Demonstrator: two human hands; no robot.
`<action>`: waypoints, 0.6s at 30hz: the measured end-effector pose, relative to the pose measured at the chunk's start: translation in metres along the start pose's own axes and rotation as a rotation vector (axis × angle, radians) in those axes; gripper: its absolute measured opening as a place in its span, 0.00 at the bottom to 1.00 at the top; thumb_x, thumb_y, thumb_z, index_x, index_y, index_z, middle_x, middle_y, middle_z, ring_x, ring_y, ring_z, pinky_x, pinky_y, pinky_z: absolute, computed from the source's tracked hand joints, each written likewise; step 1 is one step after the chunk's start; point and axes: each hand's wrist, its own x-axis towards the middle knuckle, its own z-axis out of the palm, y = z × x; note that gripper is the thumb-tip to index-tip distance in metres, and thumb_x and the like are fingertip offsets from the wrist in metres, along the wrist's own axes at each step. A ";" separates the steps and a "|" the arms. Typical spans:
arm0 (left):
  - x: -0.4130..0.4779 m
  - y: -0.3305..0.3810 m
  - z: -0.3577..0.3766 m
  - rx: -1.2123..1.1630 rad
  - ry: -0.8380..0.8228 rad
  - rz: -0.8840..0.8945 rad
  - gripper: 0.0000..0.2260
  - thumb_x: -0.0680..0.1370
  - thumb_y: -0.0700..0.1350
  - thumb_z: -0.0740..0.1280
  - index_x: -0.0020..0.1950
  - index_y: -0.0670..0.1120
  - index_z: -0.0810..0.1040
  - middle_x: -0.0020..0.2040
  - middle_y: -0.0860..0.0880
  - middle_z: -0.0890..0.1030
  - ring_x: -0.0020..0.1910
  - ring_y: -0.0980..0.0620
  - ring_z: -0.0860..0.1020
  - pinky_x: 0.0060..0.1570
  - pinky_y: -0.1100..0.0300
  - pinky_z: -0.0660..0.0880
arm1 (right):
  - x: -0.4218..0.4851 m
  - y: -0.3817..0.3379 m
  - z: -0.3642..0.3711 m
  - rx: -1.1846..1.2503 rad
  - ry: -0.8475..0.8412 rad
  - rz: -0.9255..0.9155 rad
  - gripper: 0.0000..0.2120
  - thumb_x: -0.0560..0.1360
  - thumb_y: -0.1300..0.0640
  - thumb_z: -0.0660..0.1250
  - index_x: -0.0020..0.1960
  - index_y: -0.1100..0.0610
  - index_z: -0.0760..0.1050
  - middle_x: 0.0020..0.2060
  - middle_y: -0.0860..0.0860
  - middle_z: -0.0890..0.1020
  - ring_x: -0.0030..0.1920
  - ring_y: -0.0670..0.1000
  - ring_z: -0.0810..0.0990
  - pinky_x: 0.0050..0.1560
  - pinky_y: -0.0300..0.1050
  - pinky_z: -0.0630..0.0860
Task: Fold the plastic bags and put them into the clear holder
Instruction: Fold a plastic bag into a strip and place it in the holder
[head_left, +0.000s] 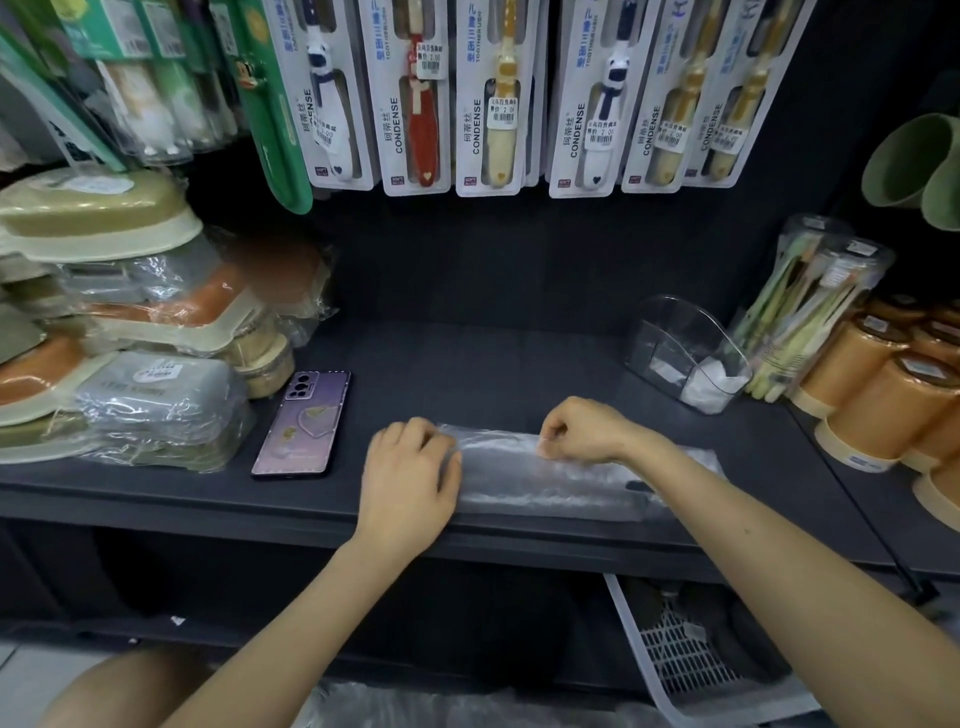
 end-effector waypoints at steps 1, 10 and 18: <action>0.002 0.002 0.002 -0.042 -0.040 0.042 0.16 0.76 0.48 0.57 0.46 0.43 0.83 0.45 0.47 0.80 0.41 0.44 0.79 0.47 0.52 0.75 | 0.000 0.000 0.000 0.005 -0.001 0.005 0.07 0.74 0.55 0.67 0.47 0.54 0.83 0.45 0.47 0.84 0.47 0.49 0.81 0.45 0.43 0.75; 0.005 0.008 0.016 -0.034 -0.452 0.039 0.37 0.72 0.59 0.36 0.79 0.47 0.54 0.79 0.49 0.54 0.78 0.52 0.49 0.70 0.67 0.39 | 0.002 0.001 -0.002 0.049 -0.009 0.035 0.06 0.74 0.57 0.67 0.44 0.56 0.82 0.39 0.47 0.82 0.45 0.51 0.81 0.45 0.45 0.77; 0.003 0.010 0.016 0.095 -0.530 0.066 0.41 0.67 0.59 0.29 0.79 0.46 0.43 0.79 0.47 0.44 0.78 0.52 0.41 0.72 0.62 0.33 | 0.004 0.002 -0.002 0.086 -0.016 0.037 0.07 0.73 0.58 0.68 0.46 0.60 0.83 0.35 0.41 0.78 0.46 0.51 0.81 0.47 0.48 0.78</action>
